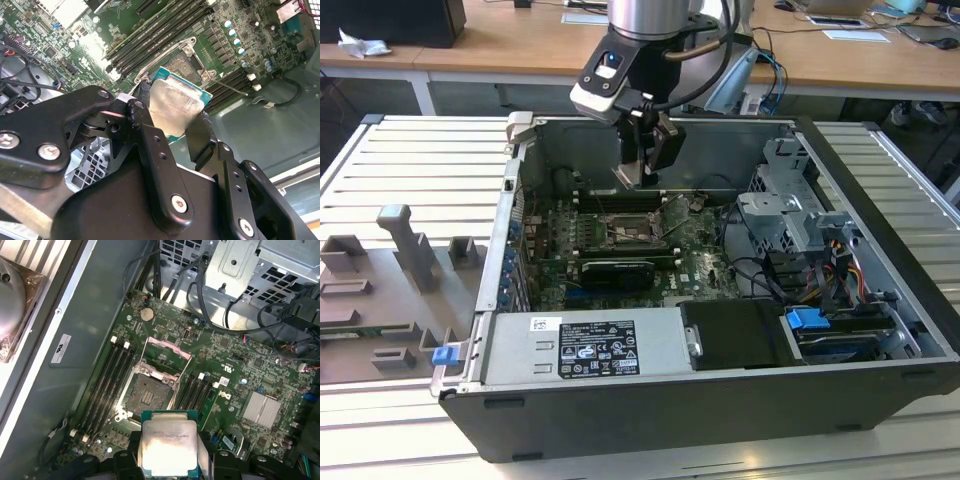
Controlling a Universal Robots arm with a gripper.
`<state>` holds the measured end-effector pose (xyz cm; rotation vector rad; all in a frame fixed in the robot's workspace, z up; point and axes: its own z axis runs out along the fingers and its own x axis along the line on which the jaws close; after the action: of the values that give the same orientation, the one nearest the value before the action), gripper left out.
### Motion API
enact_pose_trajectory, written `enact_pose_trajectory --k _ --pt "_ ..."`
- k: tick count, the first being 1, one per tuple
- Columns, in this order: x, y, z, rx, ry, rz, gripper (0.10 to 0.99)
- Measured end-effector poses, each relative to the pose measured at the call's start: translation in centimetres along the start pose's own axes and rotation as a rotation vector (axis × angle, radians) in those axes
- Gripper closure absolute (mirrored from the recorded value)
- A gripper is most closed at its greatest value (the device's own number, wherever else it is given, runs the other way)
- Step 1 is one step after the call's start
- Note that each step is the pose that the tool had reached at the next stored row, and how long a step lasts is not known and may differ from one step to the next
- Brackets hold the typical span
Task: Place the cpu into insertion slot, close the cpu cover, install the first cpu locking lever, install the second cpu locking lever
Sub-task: 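Place the cpu into insertion slot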
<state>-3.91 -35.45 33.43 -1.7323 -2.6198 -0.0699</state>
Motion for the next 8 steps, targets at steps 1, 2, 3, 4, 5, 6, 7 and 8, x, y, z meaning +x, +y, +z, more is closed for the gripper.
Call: enact_pose_trajectory --k 1,2,3,4,5,6,7,8 --pt "0.0 0.0 0.02 0.0 0.0 0.001 0.561" --pt "0.0 0.0 0.05 0.0 0.0001 0.002 0.561" --pt "0.0 0.0 0.11 0.001 0.0002 0.004 0.561" --pt "-0.01 0.0 0.14 0.001 0.0002 0.006 0.561" --pt "0.0 -0.01 0.16 0.001 0.0002 0.006 0.561" --pt "-0.01 -0.01 0.18 0.001 0.0002 0.007 0.561" --pt "-0.01 -0.01 0.21 0.001 0.0003 0.008 0.561" --pt "-0.01 -0.01 0.24 0.001 0.0003 0.01 0.561"
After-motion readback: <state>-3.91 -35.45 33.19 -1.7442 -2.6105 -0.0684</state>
